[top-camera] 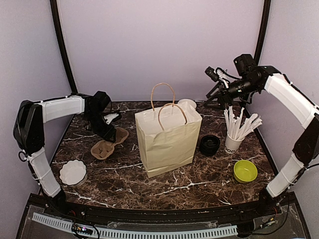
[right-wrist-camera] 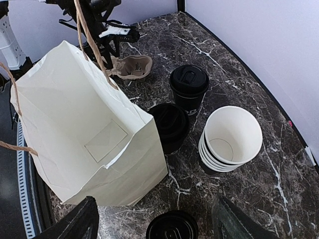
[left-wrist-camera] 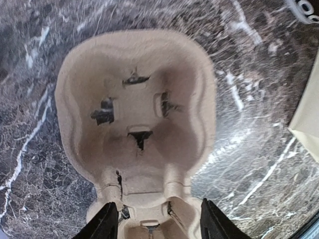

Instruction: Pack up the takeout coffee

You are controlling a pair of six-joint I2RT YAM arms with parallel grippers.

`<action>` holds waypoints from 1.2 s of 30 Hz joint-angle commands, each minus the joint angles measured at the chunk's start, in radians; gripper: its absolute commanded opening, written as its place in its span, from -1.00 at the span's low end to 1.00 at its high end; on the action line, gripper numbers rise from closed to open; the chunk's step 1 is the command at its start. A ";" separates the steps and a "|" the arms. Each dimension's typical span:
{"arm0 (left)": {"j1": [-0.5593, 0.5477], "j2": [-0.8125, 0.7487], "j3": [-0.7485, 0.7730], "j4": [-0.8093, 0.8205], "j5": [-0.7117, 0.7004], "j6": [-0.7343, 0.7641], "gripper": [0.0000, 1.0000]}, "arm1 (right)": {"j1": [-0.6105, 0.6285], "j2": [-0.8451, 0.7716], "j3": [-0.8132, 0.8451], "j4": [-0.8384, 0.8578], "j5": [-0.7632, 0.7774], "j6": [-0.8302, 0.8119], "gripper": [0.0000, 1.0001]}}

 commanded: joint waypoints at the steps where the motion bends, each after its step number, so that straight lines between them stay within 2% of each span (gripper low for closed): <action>1: 0.002 0.038 0.039 -0.052 -0.068 -0.003 0.19 | 0.008 -0.009 0.005 0.000 -0.017 -0.003 0.57; 6: 0.002 0.071 0.049 -0.062 -0.097 -0.005 0.17 | 0.008 0.000 0.012 -0.005 -0.017 -0.003 0.57; 13: 0.002 0.093 0.051 -0.069 -0.110 -0.009 0.04 | 0.009 0.001 0.007 -0.003 -0.014 -0.003 0.57; 30: 0.002 0.135 0.096 -0.093 -0.054 -0.014 -0.24 | 0.009 0.000 0.003 -0.003 -0.002 -0.004 0.57; 36: 0.002 0.127 0.088 -0.095 -0.067 -0.021 -0.17 | 0.011 0.005 0.011 -0.006 -0.005 -0.003 0.57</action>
